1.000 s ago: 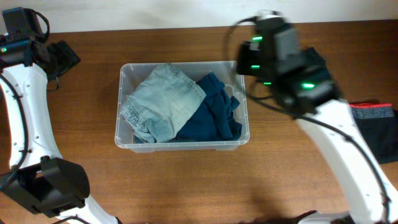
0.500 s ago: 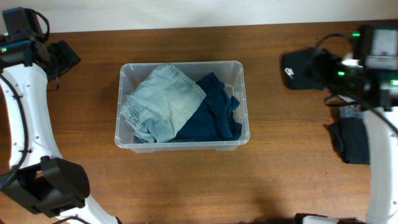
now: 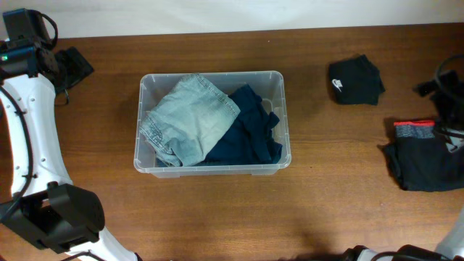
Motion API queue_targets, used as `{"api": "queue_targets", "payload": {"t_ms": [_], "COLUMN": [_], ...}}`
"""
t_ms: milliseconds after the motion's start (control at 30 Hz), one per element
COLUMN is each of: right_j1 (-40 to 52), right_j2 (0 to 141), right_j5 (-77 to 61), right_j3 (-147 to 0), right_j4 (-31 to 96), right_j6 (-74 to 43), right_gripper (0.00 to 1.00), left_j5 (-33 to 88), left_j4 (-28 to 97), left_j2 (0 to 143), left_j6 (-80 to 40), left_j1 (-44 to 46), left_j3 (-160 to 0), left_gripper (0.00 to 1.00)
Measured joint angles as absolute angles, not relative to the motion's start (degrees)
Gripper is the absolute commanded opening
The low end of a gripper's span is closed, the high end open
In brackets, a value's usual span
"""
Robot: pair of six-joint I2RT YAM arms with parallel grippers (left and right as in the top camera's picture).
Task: Pack container
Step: 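Move the right gripper right over the black shorts on the table, then lower the right gripper onto the black shorts and grasp them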
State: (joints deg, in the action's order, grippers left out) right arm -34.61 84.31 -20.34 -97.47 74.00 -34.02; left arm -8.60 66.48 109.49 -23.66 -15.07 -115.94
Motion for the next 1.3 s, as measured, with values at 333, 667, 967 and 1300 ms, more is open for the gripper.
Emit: {"api": "queue_targets", "payload": {"t_ms": [333, 667, 967, 1300], "right_j1": [-49.54, -58.35, -64.29, -74.02], "right_j2": [84.33, 84.49, 84.55, 84.55], "right_j5": [-25.39, -37.52, -38.44, -38.48], "right_j3": [-91.2, -72.05, -64.6, -61.73], "right_j4": [68.93, 56.25, 54.46, 52.07], "right_j6": [-31.44, -29.12, -28.82, -23.38], "right_gripper": [0.99, 0.99, 0.99, 0.99], "left_j5": [-8.6, -8.6, -8.6, -8.6], "left_j4": [66.48, 66.48, 66.48, 66.48], "left_j2": [109.49, 109.49, 109.49, 109.49], "left_j6": [-23.66, -23.66, -23.66, -23.66], "left_j1": [-15.07, -15.07, -15.07, -15.07], "left_j3": [-115.94, -115.94, -115.94, -115.94], "left_gripper": [0.99, 0.99, 0.99, 0.99]}}
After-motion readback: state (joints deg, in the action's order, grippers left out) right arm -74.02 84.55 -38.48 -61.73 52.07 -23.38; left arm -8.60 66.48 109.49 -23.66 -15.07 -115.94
